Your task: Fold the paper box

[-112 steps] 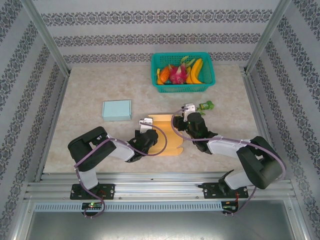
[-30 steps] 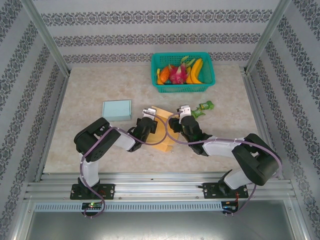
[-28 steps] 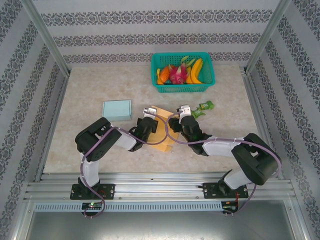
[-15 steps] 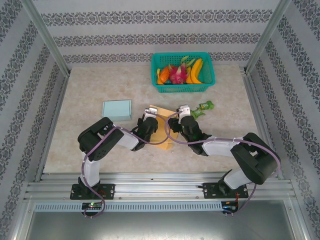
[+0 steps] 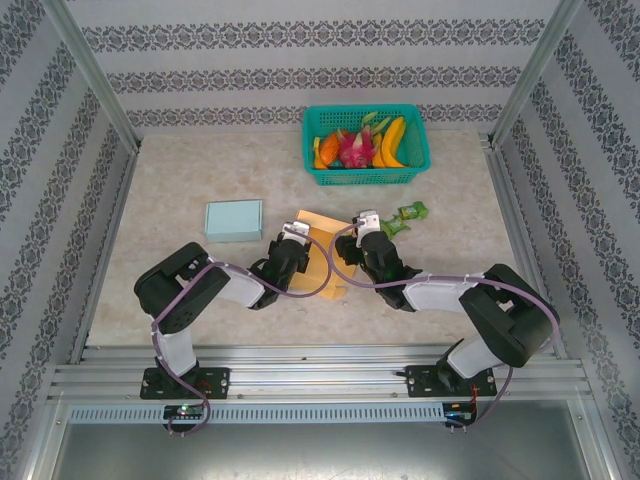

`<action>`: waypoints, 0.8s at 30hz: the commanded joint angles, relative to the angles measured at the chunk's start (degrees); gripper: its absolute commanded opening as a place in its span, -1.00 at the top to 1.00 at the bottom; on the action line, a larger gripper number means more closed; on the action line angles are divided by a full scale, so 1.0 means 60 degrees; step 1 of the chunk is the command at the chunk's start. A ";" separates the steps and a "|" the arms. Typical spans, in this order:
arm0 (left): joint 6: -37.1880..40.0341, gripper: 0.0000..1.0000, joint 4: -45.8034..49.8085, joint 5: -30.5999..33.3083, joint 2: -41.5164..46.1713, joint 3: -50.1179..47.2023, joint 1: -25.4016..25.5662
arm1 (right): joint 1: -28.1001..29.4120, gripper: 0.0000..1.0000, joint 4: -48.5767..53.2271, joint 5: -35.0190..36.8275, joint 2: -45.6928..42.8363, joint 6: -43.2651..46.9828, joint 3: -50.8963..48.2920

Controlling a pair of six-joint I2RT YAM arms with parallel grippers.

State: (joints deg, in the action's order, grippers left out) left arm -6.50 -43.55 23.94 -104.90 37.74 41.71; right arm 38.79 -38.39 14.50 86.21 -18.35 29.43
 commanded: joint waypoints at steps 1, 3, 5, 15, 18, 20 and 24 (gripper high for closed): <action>0.0147 0.21 -0.0410 -0.1320 0.0247 -0.0187 -0.0654 | 0.0099 0.06 0.0418 -0.0194 0.0128 -0.0084 0.0075; 0.0058 0.22 -0.0623 -0.2128 0.0301 -0.0273 -0.1002 | 0.0077 0.05 0.0479 -0.0220 0.0102 -0.0048 0.0104; 0.0215 0.24 -0.0808 -0.2465 0.0311 -0.0253 -0.1085 | 0.0077 0.05 0.0490 -0.0270 0.0063 -0.0040 0.0112; 0.0499 0.37 -0.1117 -0.2572 -0.0198 0.0431 -0.1078 | 0.0028 0.05 0.0572 -0.0537 0.0162 -0.0018 0.0252; 0.0381 0.51 -0.0884 -0.2675 -0.0226 0.0628 -0.1093 | -0.0004 0.05 0.0572 -0.0618 0.0205 -0.0018 0.0251; 0.0314 0.69 -0.0820 -0.2674 -0.0270 0.0690 -0.1091 | -0.0034 0.05 0.0549 -0.0677 0.0242 -0.0032 0.0266; 0.0094 1.00 -0.1035 -0.2696 -0.0345 0.0677 -0.1083 | -0.0045 0.05 0.0501 -0.0806 0.0273 -0.0098 0.0266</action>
State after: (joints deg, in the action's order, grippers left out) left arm -4.97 -46.74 10.17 -106.15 40.16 34.76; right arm 38.37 -37.52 12.97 86.43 -18.33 30.22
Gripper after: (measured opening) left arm 0.054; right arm 0.474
